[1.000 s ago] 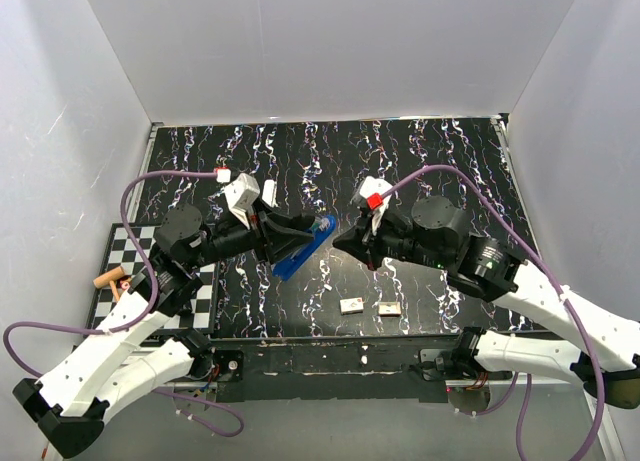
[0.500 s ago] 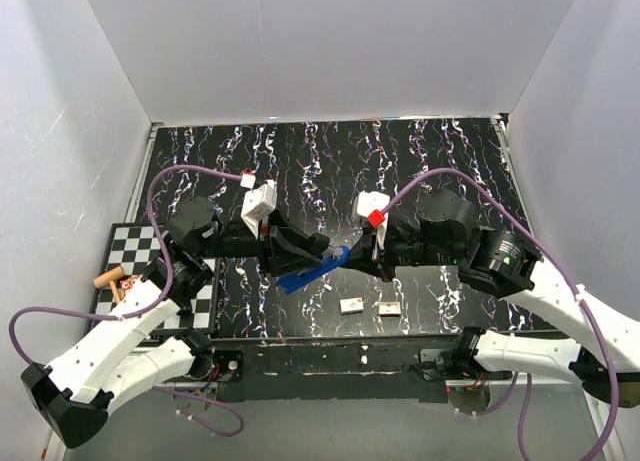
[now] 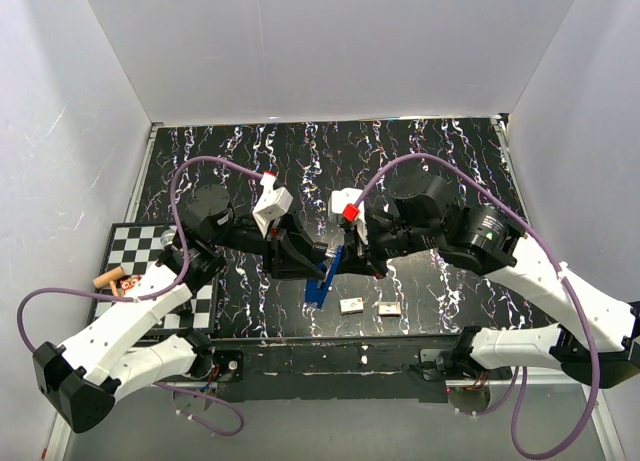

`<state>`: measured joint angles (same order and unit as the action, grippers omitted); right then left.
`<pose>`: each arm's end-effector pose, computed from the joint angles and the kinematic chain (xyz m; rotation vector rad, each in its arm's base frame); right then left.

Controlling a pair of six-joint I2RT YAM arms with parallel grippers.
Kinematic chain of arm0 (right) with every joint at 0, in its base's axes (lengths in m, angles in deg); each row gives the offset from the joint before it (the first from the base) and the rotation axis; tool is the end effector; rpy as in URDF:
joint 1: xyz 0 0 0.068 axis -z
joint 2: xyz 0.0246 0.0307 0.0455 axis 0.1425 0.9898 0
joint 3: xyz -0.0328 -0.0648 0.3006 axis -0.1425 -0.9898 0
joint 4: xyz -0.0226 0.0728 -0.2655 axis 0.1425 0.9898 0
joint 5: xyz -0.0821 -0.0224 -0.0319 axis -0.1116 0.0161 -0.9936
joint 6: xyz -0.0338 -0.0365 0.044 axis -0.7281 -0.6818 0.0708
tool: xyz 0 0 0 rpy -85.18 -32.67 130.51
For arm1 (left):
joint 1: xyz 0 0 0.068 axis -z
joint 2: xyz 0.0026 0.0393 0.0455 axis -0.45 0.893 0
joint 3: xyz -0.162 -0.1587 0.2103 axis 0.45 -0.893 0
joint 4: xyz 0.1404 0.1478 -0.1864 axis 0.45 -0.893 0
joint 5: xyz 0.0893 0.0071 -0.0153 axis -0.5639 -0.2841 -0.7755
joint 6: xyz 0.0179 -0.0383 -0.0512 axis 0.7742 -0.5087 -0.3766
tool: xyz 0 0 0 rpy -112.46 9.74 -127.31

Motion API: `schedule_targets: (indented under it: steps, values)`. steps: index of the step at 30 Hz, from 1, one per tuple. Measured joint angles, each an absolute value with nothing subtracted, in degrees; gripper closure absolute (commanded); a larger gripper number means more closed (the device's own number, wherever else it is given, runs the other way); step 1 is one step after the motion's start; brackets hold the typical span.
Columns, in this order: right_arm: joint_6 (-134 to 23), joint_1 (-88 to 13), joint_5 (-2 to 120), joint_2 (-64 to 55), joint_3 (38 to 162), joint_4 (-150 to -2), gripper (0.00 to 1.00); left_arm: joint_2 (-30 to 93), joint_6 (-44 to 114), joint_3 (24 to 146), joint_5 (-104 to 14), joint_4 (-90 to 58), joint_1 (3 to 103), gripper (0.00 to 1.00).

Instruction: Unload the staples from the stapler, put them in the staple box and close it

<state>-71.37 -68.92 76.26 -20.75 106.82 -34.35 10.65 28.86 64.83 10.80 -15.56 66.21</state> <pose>0.0943 0.2140 0.4717 -1.4360 1.5368 1.0004 0.1296 -0.1680 0.4057 1.2519 1.3489 -1.5999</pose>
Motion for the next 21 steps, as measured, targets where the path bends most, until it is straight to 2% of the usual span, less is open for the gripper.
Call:
schedule_targets:
  steps: [9, 21]
  values:
    - [-73.1, -68.83, 79.6, -16.96, 112.29, -25.54, 0.99, 12.72, 30.3, 65.68, 14.18, -18.3, 67.85, 1.0]
    - [-73.21, -68.79, 76.48, -20.64, 107.65, -28.97, 0.99, 12.16, 32.79, 66.2, 9.59, -21.33, 68.87, 1.0]
